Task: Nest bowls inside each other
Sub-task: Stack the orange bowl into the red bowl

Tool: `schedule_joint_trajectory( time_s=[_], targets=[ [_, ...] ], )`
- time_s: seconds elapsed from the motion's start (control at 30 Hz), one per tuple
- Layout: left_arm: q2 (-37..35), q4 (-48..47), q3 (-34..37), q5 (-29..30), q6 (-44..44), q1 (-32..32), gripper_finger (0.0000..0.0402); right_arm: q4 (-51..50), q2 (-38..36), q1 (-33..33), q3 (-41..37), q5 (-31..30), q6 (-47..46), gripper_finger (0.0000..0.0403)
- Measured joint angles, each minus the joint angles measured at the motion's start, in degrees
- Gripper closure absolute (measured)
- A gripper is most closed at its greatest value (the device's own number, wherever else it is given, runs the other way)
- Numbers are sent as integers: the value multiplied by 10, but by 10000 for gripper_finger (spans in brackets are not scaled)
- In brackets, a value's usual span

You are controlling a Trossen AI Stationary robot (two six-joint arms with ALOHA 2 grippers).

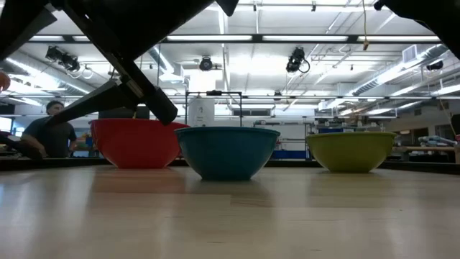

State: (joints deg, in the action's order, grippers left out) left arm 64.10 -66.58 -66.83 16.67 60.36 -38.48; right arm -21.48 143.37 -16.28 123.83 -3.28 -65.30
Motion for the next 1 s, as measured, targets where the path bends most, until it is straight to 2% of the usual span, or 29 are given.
schedule_joint_trajectory(
  time_s=[0.13, 0.33, 0.5, 0.67, 1.0],
  targets=[
    [0, 0, 0, 0, 1, 0, 200, 4, 0, 3, 0, 2, 24, 153],
    [0, 0, 0, 1, 1, 0, 200, 19, 0, 3, 0, 18, 49, 212],
    [0, 0, 0, 2, 3, 0, 200, 24, 0, 2, 0, 23, 83, 241],
    [0, 0, 0, 2, 7, 0, 200, 19, 0, 3, 0, 29, 90, 268],
    [0, 0, 0, 6, 15, 0, 200, 13, 0, 4, 0, 32, 104, 347]
  ],
)
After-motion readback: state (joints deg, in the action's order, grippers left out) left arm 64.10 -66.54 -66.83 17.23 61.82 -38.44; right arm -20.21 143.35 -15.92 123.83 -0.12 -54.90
